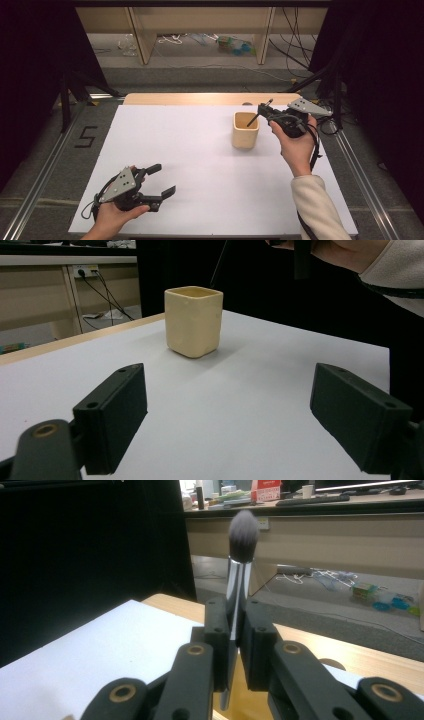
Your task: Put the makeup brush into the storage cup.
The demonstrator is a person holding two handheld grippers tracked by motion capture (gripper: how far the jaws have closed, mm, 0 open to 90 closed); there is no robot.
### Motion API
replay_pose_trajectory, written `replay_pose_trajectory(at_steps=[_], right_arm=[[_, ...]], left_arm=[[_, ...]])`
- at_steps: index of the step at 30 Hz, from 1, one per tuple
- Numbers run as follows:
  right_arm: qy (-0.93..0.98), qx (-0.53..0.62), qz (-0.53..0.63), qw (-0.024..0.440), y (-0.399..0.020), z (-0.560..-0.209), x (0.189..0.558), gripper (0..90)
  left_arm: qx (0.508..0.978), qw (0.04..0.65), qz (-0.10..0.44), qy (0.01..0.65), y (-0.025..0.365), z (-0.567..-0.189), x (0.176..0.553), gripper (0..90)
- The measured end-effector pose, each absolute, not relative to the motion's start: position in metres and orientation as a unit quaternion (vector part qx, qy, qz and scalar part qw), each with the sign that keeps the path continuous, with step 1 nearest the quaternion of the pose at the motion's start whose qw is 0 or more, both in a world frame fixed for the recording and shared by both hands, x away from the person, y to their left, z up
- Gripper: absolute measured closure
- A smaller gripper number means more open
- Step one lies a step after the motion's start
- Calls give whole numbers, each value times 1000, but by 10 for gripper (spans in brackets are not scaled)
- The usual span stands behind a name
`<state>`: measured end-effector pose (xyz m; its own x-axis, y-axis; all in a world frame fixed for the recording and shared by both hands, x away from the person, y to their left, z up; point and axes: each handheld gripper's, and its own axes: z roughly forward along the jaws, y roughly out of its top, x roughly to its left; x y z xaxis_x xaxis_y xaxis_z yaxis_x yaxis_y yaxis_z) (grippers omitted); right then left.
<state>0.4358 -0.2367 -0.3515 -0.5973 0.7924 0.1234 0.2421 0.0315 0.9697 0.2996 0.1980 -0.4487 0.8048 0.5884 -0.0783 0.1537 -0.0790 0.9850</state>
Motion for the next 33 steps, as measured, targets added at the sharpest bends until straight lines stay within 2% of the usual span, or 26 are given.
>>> replay_pose_trajectory(at_steps=[33], right_arm=[[670, 383, 588, 240, -232, -352, 447, 838]], left_arm=[[715, 626, 173, 259, 198, -449, 300, 150]])
